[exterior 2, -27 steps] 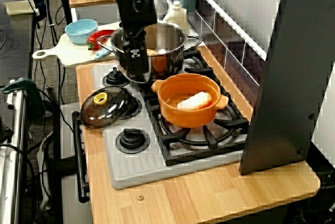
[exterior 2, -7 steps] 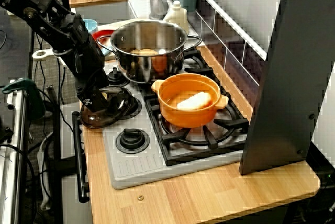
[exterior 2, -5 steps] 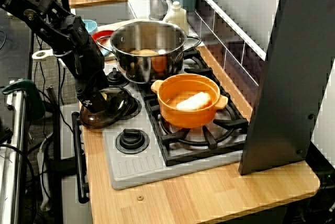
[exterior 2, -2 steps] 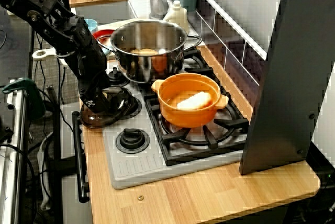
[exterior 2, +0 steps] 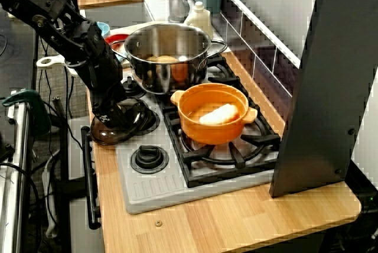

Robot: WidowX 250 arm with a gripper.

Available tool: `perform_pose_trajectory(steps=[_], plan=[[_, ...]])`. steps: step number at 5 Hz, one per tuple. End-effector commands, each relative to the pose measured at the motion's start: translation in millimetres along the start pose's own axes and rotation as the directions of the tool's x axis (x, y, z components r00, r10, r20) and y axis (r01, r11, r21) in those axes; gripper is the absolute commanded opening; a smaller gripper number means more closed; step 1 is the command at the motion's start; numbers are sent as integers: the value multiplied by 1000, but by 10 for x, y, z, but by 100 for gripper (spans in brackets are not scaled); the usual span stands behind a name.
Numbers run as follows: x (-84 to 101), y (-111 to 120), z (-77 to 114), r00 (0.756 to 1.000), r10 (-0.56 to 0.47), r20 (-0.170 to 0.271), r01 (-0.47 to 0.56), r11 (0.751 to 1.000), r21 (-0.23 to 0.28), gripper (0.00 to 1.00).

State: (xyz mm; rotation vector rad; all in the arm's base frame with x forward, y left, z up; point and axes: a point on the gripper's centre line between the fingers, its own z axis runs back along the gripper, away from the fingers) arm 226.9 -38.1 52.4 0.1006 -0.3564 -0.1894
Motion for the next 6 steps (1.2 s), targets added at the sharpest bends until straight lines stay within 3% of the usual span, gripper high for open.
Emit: perform_pose_trajectory(steps=[1,3,6], plan=[[18,44,54,999,2,34,-2,1000,-5,0],[26,51,48,1000,5,31,-5,1000,-4,0],[162,74,211,999,23,42,-22,999,-36,0]])
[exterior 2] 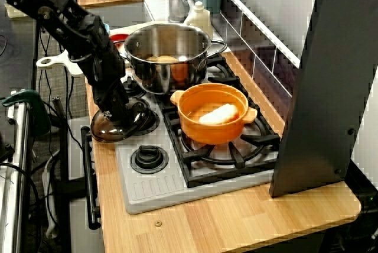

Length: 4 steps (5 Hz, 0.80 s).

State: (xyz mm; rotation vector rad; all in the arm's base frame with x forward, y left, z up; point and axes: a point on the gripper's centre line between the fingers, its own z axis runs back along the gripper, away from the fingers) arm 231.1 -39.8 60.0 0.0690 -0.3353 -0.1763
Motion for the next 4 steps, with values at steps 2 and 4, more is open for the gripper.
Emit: perform_pose_trajectory(steps=[2,4], plan=[[161,59,237,998,8,64,-6,1000,-30,0],[237,-5,310,998,1,58,2,999,-50,0]])
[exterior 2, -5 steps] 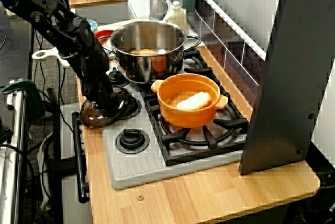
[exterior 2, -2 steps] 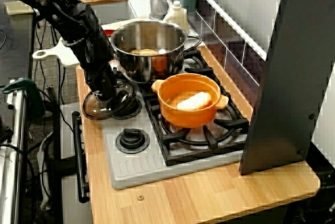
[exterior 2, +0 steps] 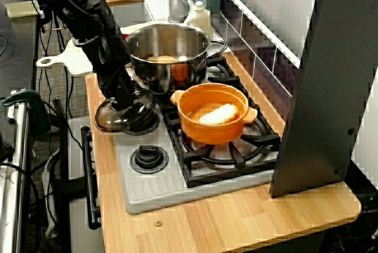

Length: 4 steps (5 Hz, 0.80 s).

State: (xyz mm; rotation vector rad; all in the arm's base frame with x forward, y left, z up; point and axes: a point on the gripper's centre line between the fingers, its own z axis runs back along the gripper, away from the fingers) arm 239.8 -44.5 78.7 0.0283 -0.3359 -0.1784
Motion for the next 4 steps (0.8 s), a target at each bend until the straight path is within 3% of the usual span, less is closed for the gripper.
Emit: perform_pose_trajectory(steps=[1,4], plan=[[148,-42,201,999,-10,44,11,1000,-25,0],[250,-143,319,999,-15,34,17,999,-49,0]])
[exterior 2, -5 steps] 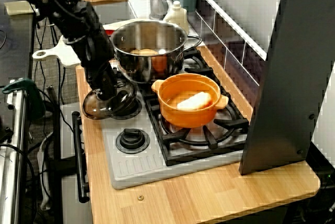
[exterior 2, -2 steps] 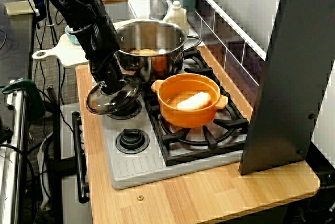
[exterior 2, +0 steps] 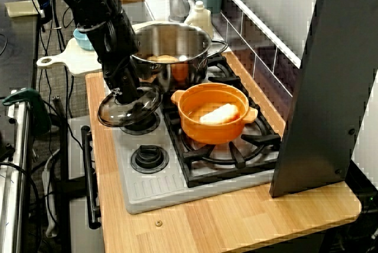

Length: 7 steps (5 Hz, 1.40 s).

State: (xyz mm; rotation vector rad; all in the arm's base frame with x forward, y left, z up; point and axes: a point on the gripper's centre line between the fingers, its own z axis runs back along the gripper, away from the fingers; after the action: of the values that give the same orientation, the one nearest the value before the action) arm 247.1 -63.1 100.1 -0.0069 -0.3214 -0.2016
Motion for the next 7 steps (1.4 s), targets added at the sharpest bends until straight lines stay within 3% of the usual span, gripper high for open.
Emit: perform_pose_trajectory(steps=[1,7], plan=[[127,-31,172,999,-5,40,5,1000,-14,0],[461,-193,193,1000,-2,28,3,1000,-20,0]])
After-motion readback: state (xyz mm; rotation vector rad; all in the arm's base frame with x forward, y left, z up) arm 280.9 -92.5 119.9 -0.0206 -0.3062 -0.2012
